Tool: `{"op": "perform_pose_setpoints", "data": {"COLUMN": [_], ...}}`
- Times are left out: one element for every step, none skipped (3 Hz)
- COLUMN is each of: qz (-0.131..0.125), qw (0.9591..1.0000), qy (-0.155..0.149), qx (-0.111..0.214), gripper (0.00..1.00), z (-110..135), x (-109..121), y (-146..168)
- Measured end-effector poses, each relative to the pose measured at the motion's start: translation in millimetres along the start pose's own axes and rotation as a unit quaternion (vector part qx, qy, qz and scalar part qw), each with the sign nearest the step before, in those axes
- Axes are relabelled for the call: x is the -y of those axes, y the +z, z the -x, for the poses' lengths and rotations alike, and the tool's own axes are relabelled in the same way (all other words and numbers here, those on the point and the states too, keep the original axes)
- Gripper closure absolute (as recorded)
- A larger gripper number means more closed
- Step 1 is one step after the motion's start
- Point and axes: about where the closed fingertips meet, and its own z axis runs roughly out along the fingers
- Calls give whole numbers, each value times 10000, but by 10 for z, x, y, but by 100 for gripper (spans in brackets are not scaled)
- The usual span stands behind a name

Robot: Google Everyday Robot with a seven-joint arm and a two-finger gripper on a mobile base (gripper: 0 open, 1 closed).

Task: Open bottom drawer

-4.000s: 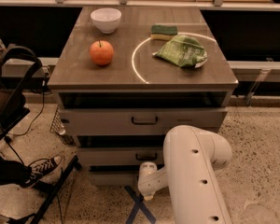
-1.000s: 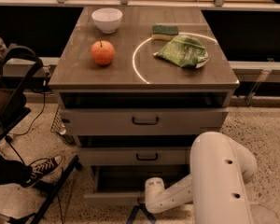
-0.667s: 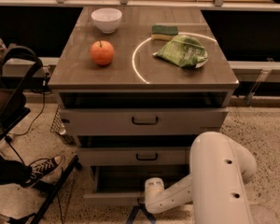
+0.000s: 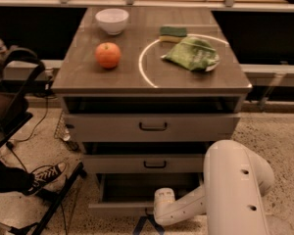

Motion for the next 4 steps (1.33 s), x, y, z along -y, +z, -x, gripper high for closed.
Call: {"op": "perform_pose_setpoints", "data": {"qz": [1,1,0,1], "qw": [10000,10000,10000,10000], "qy": [0,0,0,0], "qx": [1,1,2,2], "gripper": [100,100,100,85], "z": [56,62,62,62], "x": [-12,-13,-13,-14], "y": [-1,-1,-2,-1]}}
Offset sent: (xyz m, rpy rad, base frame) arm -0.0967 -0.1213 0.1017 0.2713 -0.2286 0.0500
